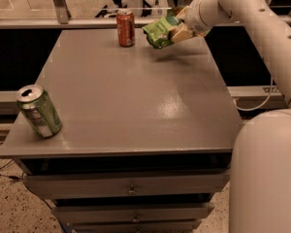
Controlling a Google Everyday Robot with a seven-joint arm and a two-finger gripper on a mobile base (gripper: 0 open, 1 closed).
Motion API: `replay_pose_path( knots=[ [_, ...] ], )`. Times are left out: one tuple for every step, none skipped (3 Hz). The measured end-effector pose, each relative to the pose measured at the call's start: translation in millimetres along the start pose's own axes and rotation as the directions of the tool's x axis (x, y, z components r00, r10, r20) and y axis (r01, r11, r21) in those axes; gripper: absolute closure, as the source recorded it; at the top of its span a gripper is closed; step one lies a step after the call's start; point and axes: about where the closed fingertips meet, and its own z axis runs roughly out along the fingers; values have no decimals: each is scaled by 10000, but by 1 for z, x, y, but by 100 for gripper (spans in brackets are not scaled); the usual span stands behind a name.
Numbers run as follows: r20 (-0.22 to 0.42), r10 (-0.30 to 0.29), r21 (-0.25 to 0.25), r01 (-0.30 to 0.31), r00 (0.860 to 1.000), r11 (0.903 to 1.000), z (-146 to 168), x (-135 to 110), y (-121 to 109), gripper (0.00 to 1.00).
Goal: Move green rice chip bag near coke can
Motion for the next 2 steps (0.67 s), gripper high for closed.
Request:
replay_pose_path(
  knots=[
    [115, 120, -109, -119, 9999, 9999, 16, -1, -4, 82],
    [177, 258, -210, -254, 9995, 9995, 30, -3, -4, 51]
  ],
)
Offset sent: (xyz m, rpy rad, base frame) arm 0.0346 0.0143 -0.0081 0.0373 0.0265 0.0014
